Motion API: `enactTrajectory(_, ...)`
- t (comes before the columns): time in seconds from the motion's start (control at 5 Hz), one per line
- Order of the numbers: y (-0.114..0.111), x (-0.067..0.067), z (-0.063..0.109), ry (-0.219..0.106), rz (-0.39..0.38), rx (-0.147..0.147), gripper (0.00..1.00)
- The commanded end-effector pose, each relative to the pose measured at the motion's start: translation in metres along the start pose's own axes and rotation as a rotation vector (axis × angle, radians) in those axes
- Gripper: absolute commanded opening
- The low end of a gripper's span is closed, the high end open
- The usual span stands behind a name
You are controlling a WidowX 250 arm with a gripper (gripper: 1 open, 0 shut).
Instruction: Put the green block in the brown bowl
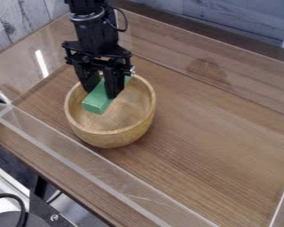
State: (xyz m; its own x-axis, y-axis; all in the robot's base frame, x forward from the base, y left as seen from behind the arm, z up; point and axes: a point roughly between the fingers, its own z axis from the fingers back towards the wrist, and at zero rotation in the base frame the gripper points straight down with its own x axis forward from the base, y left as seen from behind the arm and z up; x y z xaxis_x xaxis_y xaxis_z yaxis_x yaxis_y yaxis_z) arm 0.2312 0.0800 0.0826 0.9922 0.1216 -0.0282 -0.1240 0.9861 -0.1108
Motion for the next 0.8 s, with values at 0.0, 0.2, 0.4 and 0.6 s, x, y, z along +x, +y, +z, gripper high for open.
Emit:
enactTrajectory(0.0,-0.0011,0.0041,0.0075,-0.037,-0.016,0.024,0.00)
enactTrajectory(0.2,-0.0020,0.0034,0.0038,-0.028,-0.019,0.029,0.00)
enactTrajectory(0.4,-0.0031,0.0028,0.0009,-0.019,-0.022,0.033,0.00)
enactTrajectory(0.6,-0.0040,0.0026,-0.0019,-0.010,-0.025,0.036,0.00)
